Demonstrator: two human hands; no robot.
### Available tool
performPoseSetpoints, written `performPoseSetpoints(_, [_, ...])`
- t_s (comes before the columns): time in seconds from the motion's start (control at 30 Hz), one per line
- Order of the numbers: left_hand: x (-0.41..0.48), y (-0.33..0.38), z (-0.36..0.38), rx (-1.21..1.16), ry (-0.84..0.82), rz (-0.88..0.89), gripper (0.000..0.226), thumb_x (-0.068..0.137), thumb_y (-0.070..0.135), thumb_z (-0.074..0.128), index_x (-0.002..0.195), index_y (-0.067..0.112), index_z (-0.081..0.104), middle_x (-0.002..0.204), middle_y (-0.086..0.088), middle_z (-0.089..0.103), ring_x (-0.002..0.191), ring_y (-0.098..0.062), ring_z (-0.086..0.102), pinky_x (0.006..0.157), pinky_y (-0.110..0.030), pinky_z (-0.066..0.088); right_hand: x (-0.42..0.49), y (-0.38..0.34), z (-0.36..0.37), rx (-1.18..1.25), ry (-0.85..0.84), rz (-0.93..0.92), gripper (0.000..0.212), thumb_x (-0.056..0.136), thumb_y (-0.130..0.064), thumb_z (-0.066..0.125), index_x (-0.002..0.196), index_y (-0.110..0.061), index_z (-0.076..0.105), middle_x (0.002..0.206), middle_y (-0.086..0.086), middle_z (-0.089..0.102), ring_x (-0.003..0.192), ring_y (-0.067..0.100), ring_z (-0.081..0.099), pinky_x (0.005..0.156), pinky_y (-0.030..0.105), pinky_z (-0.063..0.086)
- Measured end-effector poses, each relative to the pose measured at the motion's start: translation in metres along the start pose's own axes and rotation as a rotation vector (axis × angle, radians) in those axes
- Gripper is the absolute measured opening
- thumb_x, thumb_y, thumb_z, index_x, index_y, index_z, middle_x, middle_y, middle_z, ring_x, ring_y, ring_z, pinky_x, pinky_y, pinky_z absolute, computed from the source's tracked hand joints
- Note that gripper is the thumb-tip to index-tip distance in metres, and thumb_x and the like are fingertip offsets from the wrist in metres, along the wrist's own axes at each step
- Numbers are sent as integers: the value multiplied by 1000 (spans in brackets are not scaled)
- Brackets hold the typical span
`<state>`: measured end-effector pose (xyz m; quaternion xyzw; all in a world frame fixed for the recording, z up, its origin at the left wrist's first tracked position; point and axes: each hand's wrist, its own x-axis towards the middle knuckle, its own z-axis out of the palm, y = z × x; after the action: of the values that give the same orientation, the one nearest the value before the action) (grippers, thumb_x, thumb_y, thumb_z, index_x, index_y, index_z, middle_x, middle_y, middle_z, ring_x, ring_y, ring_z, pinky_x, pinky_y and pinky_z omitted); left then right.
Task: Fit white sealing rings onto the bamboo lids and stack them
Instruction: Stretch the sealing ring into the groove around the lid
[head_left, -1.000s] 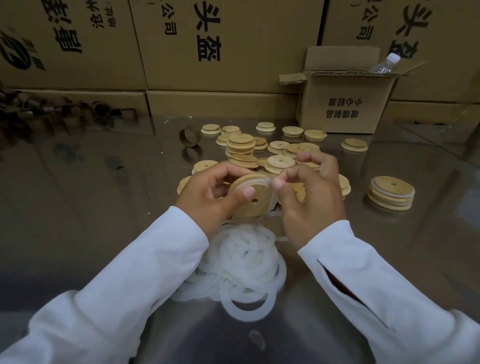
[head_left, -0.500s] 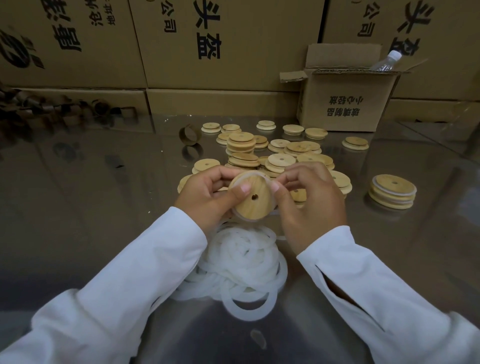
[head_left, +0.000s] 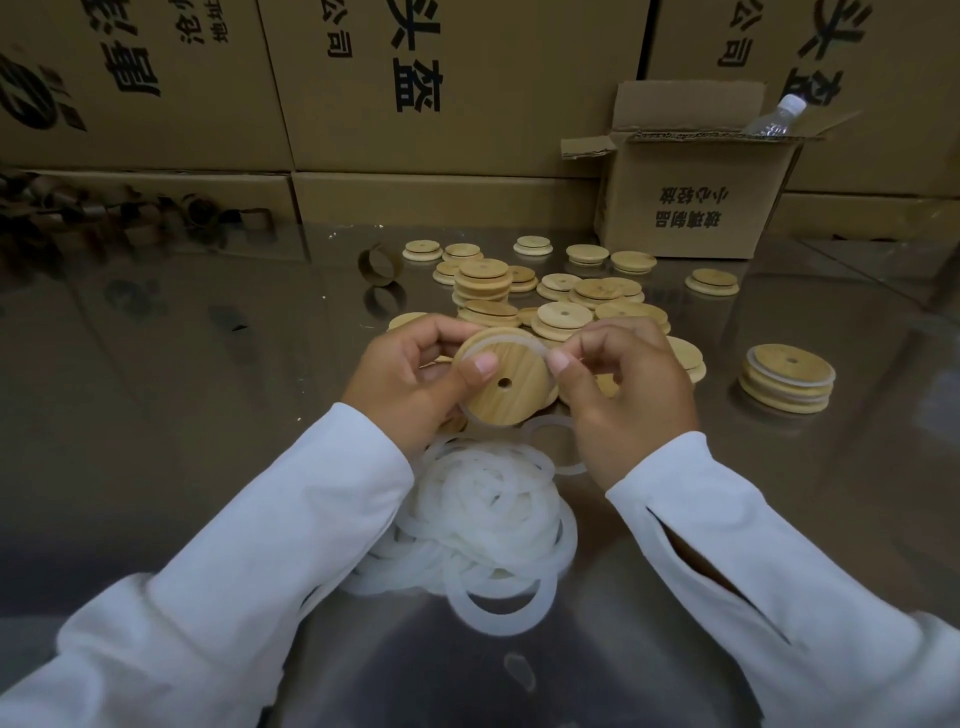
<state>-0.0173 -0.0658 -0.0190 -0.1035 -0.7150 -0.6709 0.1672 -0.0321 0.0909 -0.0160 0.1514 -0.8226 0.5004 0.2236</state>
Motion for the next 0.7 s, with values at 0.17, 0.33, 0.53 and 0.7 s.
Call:
performPoseSetpoints(0.17, [1,-3,-1,-39,22,-31,10,76,15,63,85,20,64,72,11,69,65,-4,64,56,-22,53,0,-2,-1,289,-94,108,17,84,-13,62,72,-26,62,76,-12,63,69,-3,57,68,8,46])
performPoseSetpoints(0.33, [0,-2,0,-12,30,-12,11,81,9,62,86,18,64,72,11,69,64,-1,64,53,-16,49,1,-2,-1,247,-116,137,19,84,-13,61,70,-25,63,76,-9,63,75,1,56,75,17,44])
performPoseSetpoints(0.53, [-1,1,3,40,62,45,13,81,5,62,84,18,62,78,4,64,64,-1,64,55,-14,49,-2,-4,2,159,-59,145,20,85,-16,61,69,-28,59,75,-4,61,65,1,53,58,3,40])
performPoseSetpoints(0.7, [0,0,2,29,86,-42,11,83,5,60,83,16,63,69,7,65,61,-7,63,55,-26,54,0,-6,0,352,-106,205,19,84,-7,62,72,-22,64,60,-7,60,49,-1,54,53,10,47])
